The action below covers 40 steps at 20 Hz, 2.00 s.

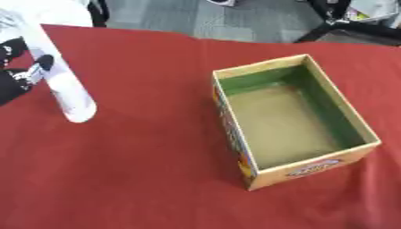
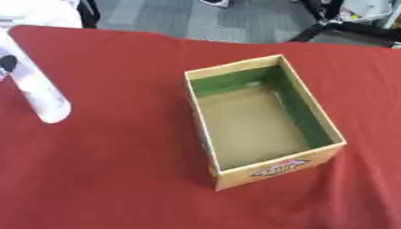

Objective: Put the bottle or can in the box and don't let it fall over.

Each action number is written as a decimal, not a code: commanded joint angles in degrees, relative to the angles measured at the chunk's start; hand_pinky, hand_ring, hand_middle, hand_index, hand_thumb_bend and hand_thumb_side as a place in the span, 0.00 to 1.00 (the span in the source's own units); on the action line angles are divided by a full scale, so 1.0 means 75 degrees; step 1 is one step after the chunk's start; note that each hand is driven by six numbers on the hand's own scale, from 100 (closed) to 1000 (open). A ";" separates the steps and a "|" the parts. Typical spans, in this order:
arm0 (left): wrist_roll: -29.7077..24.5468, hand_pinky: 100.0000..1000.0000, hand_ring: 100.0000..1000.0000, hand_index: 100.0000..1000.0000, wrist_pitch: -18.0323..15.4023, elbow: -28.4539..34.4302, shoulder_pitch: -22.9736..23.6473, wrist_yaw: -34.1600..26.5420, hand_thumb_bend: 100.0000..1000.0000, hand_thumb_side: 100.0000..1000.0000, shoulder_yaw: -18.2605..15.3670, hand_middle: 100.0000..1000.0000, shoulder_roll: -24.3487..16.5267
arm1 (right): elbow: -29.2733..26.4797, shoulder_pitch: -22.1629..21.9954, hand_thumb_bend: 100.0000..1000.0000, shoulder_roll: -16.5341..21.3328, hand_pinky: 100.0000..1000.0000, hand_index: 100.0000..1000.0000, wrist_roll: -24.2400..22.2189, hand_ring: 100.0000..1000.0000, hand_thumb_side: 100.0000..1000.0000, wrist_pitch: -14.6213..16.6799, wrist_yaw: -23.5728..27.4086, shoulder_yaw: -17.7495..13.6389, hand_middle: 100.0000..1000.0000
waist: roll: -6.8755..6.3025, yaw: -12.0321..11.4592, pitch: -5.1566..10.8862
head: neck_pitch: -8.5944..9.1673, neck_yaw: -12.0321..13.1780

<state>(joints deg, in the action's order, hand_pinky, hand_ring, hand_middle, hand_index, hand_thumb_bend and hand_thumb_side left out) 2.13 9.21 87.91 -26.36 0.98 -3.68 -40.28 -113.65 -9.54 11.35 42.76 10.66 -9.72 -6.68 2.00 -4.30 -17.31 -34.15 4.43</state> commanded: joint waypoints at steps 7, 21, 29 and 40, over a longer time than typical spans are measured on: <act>0.0092 0.84 1.00 0.83 -0.0165 -0.0196 -0.0414 0.0068 0.32 0.53 0.0147 0.96 -0.0095 | -0.0126 0.0055 0.00 0.0067 0.55 0.77 -0.0026 0.65 0.79 -0.0031 0.0006 -0.0005 0.75 | -0.0022 0.0023 0.0049 | 0.0092 0.0055; 0.0022 0.82 1.00 0.81 -0.0391 -0.0556 -0.0927 0.0111 0.30 0.51 0.0300 0.95 0.0016 | -0.0126 0.0107 0.00 0.0026 0.55 0.76 -0.0058 0.65 0.79 -0.0091 0.0001 0.0022 0.74 | -0.0018 0.0055 -0.0025 | 0.0128 0.0104; 0.0100 0.78 1.00 0.79 -0.0419 -0.0797 -0.1175 0.0108 0.26 0.49 0.0393 0.92 0.0118 | -0.0126 0.0135 0.00 0.0013 0.54 0.76 -0.0049 0.64 0.79 -0.0118 0.0003 0.0037 0.74 | -0.0021 0.0097 -0.0056 | 0.0131 0.0144; -0.0031 0.76 1.00 0.76 -0.0702 -0.1141 -0.1421 -0.0004 0.22 0.48 0.0538 0.91 0.0255 | -0.0126 0.0168 0.00 -0.0017 0.54 0.75 -0.0068 0.64 0.79 -0.0140 0.0007 0.0058 0.74 | -0.0004 0.0181 -0.0129 | 0.0186 0.0210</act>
<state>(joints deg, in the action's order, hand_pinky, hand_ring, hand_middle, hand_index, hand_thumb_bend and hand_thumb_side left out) 1.97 4.41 79.03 -35.98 1.03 0.53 -37.23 -113.65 -8.51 10.83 42.18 9.77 -9.73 -6.28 2.13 -3.05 -19.07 -33.58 5.90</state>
